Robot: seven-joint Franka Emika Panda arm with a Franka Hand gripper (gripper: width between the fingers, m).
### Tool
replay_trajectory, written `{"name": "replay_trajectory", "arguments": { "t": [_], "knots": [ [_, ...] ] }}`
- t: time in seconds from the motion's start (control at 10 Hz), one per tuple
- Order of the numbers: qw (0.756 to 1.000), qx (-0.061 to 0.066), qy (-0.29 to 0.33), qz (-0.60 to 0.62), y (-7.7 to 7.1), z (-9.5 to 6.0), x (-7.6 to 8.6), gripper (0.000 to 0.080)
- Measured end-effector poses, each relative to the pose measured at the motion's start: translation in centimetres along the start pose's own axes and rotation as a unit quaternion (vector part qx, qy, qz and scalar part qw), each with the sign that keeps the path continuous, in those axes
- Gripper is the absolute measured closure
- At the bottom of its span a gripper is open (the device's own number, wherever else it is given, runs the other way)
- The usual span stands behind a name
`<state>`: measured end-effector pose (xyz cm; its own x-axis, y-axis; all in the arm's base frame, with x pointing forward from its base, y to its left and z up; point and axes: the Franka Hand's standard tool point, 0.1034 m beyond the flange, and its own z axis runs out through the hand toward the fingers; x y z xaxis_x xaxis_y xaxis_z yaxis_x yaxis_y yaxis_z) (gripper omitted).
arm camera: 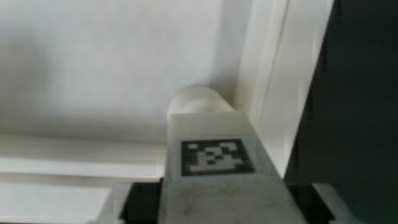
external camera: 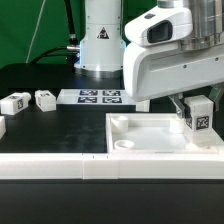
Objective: Assemble one leg
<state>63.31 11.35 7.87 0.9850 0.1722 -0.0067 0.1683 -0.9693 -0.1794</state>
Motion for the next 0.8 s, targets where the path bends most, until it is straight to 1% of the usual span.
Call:
{"name": "replay_trajectory", "arguments": {
  "t": [0.1,0.2,0.4,0.5,0.6,0.7,0.8],
  "knots": [
    [0.998,0.003,0.0,0.058,-0.01,0.21,-0.08,0.0508],
    [0.991,0.002,0.005,0.134,-0.02,0.22,0.05,0.0508],
    [0.968,0.002,0.009,0.252,0.02,0.22,0.1,0.0507],
    [0.954,0.007,0.015,0.299,0.13,0.2,0.26,0.0507],
    [0.941,0.009,0.02,0.337,0.13,0.18,0.4,0.0507],
    [0.909,0.01,0.019,0.416,0.01,0.24,0.38,0.0507],
    [0.889,0.009,0.02,0.457,-0.07,0.26,0.38,0.0507]
  ]
}}
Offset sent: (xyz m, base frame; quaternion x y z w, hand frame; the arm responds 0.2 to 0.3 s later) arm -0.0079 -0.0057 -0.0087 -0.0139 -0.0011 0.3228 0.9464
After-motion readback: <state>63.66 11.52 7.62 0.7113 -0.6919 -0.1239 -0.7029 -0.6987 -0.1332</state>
